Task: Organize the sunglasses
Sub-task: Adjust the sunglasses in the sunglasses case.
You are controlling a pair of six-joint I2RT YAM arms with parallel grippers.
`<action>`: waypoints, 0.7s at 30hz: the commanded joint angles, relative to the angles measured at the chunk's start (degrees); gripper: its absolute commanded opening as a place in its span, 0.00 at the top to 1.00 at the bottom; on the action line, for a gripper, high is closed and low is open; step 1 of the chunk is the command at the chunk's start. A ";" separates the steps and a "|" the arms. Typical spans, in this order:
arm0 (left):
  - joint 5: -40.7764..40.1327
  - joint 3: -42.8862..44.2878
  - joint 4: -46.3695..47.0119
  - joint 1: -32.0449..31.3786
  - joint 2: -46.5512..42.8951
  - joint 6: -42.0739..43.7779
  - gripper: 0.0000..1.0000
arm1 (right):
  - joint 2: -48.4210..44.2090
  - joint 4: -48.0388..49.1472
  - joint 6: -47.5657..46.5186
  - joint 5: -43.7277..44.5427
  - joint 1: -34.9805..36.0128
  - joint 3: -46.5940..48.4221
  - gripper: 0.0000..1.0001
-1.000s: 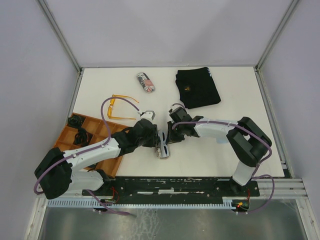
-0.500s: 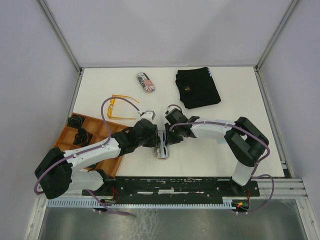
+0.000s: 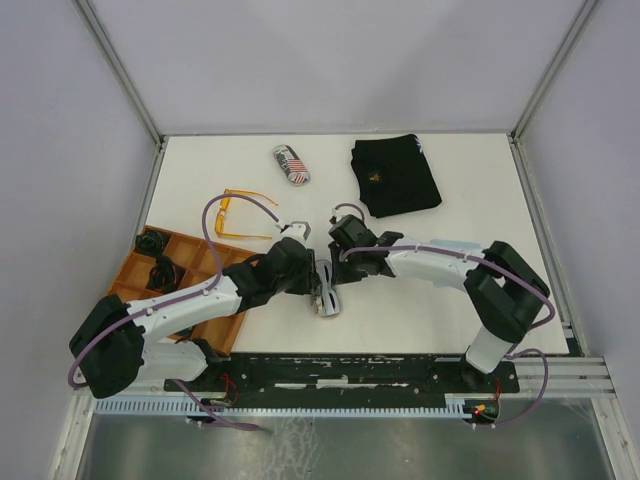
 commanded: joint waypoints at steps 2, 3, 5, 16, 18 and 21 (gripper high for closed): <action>-0.26 0.19 1.95 -0.13 -1.37 -1.06 0.58 | -6.20 1.83 0.34 2.63 0.19 -0.90 0.75; -0.28 0.22 2.06 -0.22 -1.30 -1.07 0.58 | -6.48 1.79 0.45 2.72 0.18 -1.08 0.75; -0.20 0.27 2.13 -0.21 -1.13 -1.02 0.58 | -6.76 1.79 0.51 2.97 0.16 -1.37 0.75; 0.09 0.13 2.12 -0.14 -1.24 -1.09 0.58 | -2.34 3.68 0.81 -0.80 0.18 -1.06 0.74; -0.04 0.13 2.01 -0.23 -1.36 -1.11 0.58 | -1.72 4.02 0.93 -0.87 0.14 -0.89 0.74; -0.08 0.13 1.90 -0.18 -1.54 -1.09 0.58 | -1.09 4.20 0.92 -0.87 0.18 -0.68 0.74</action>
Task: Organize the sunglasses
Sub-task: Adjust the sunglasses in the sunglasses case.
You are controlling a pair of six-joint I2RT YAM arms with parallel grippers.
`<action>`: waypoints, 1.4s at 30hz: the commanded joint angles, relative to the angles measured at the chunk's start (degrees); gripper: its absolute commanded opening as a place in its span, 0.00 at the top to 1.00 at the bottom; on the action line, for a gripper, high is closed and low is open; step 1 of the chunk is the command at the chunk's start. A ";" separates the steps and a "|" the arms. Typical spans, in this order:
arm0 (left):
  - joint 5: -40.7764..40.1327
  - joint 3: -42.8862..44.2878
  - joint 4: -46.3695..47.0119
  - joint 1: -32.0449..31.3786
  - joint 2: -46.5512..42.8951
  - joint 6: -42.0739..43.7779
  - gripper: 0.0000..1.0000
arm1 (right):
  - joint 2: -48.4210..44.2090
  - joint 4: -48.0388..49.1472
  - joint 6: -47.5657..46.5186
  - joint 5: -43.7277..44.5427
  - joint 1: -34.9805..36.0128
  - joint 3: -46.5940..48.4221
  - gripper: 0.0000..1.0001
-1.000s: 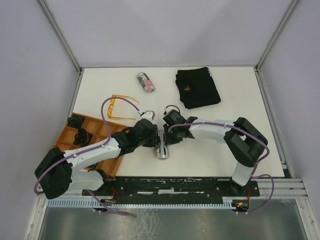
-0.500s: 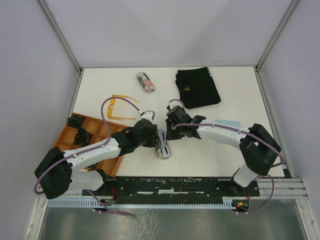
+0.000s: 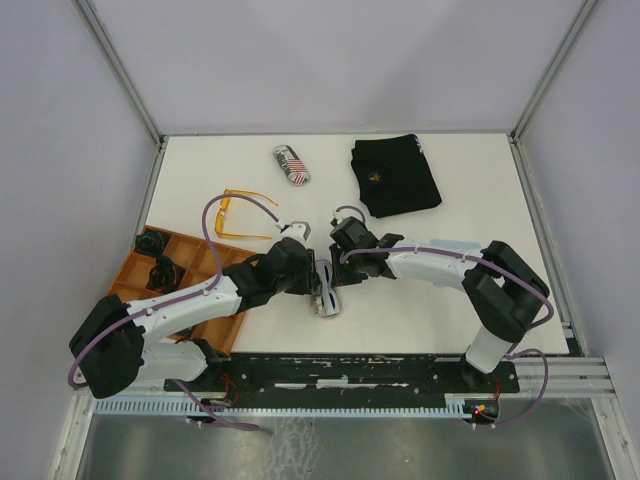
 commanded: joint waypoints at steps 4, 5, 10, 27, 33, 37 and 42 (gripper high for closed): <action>-0.19 0.13 1.77 -0.18 -1.53 -1.07 0.58 | 1.23 2.68 0.58 -0.54 0.17 1.26 0.74; -0.19 0.13 1.80 -0.16 -1.50 -1.07 0.58 | 1.41 2.68 0.57 -0.59 0.13 1.35 0.74; -0.17 0.17 1.81 -0.20 -1.55 -1.07 0.58 | 2.01 2.94 0.54 -0.88 0.18 1.62 0.74; -0.14 0.20 1.81 -0.14 -1.54 -0.89 0.58 | 2.21 2.97 0.57 -0.18 0.17 1.49 0.74; -0.22 0.31 1.71 -0.17 -1.55 -0.80 0.58 | -1.72 1.90 0.42 3.20 0.18 0.34 0.71; -0.25 0.30 1.71 -0.17 -1.55 -0.80 0.58 | -2.93 1.39 0.40 2.94 0.18 0.36 0.68; -0.12 0.56 1.83 -0.21 -1.21 -0.85 0.58 | -2.35 1.88 0.47 1.82 0.18 0.48 0.67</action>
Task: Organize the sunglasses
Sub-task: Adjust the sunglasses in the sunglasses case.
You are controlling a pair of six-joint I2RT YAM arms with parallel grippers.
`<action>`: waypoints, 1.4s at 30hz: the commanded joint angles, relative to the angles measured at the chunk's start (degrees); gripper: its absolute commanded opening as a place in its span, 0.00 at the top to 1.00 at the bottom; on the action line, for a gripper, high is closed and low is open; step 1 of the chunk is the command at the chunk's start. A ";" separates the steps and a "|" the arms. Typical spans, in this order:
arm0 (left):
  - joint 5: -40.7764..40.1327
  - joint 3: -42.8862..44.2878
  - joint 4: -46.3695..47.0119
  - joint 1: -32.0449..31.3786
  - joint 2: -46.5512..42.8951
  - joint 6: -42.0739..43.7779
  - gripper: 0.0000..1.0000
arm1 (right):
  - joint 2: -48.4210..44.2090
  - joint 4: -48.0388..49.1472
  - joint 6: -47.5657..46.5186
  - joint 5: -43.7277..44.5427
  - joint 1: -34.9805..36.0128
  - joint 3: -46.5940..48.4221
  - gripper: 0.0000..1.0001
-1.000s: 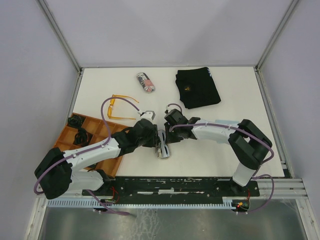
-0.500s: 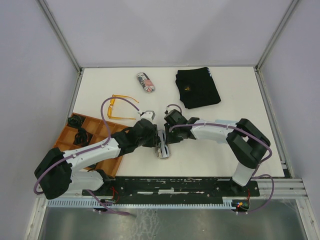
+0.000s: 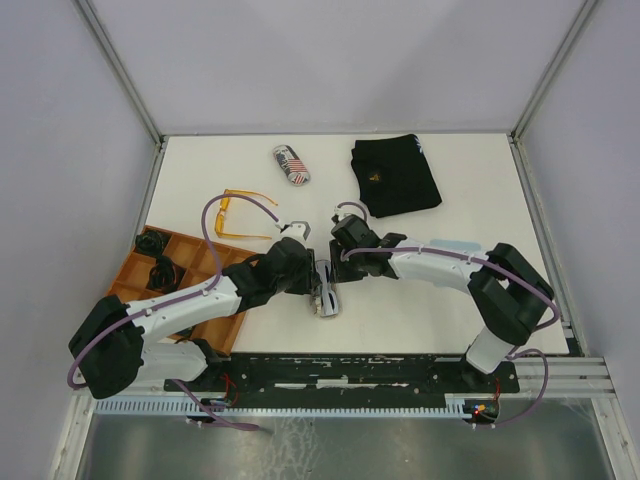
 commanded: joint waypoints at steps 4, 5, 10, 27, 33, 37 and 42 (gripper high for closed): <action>0.02 0.66 1.91 -0.12 -0.80 -0.72 0.58 | 0.25 1.32 0.27 -0.08 0.16 0.68 0.66; -0.06 0.68 1.84 -0.16 -0.86 -0.72 0.58 | 0.52 1.47 0.31 -0.24 0.18 0.68 0.66; -0.11 0.49 1.91 -0.14 -0.84 -0.89 0.58 | 1.69 2.06 0.39 -0.78 0.18 0.89 0.66; -0.16 0.31 1.73 -0.14 -1.15 -0.89 0.58 | 3.51 3.28 0.75 -2.03 0.16 1.06 0.66; -0.15 0.23 1.57 -0.20 -1.29 -0.89 0.58 | 4.06 3.30 0.65 -2.11 0.18 0.92 0.66; -0.24 0.14 1.58 -0.26 -1.42 -0.98 0.58 | 4.37 3.09 0.44 -2.21 0.18 0.85 0.67; -0.24 0.14 1.60 -0.10 -1.32 -0.89 0.58 | 5.15 2.79 0.29 -1.83 0.18 0.92 0.68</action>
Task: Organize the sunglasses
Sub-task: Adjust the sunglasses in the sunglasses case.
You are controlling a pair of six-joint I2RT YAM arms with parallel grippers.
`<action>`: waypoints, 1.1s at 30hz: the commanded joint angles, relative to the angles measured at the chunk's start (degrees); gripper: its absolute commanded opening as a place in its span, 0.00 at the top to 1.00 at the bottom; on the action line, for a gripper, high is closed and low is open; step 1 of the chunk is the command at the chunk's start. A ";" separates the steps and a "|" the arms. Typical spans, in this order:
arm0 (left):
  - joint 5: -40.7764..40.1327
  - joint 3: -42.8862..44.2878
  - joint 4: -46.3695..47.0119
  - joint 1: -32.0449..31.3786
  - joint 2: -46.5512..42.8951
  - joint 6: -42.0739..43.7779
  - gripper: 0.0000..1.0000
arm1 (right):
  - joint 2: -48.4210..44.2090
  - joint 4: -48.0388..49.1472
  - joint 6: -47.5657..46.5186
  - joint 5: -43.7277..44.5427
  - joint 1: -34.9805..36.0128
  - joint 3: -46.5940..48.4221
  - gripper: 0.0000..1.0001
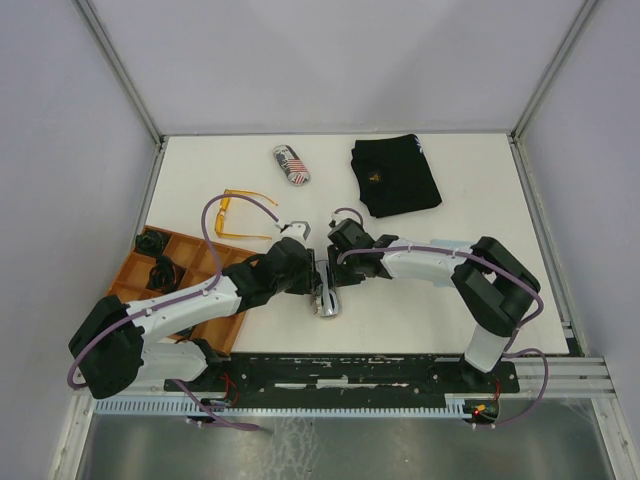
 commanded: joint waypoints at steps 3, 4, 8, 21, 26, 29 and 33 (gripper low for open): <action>-0.26 0.13 1.61 -0.18 -1.30 -0.89 0.58 | 0.91 0.91 -0.31 0.55 0.19 0.92 0.69; -0.26 0.17 1.61 -0.23 -1.33 -0.89 0.58 | 0.99 0.81 -0.35 0.65 0.18 0.87 0.69; -0.26 0.22 1.61 -0.21 -1.24 -0.87 0.58 | 1.22 0.38 -0.49 1.02 0.18 0.87 0.69; -0.26 0.13 1.45 -0.24 -1.09 -0.76 0.58 | -9.94 1.86 -0.72 0.64 0.07 -1.36 0.64; -0.26 0.37 1.43 -0.17 -1.37 -0.98 0.58 | -12.67 -0.98 -0.88 6.28 -0.06 -2.73 0.63; -0.27 0.56 1.28 -0.22 -1.30 -0.97 0.58 | -12.22 -1.94 -0.73 8.81 -0.48 -3.70 0.66; -0.19 0.67 1.16 -0.21 -1.23 -0.98 0.57 | -9.67 -2.36 -0.69 9.20 -0.65 -3.54 0.73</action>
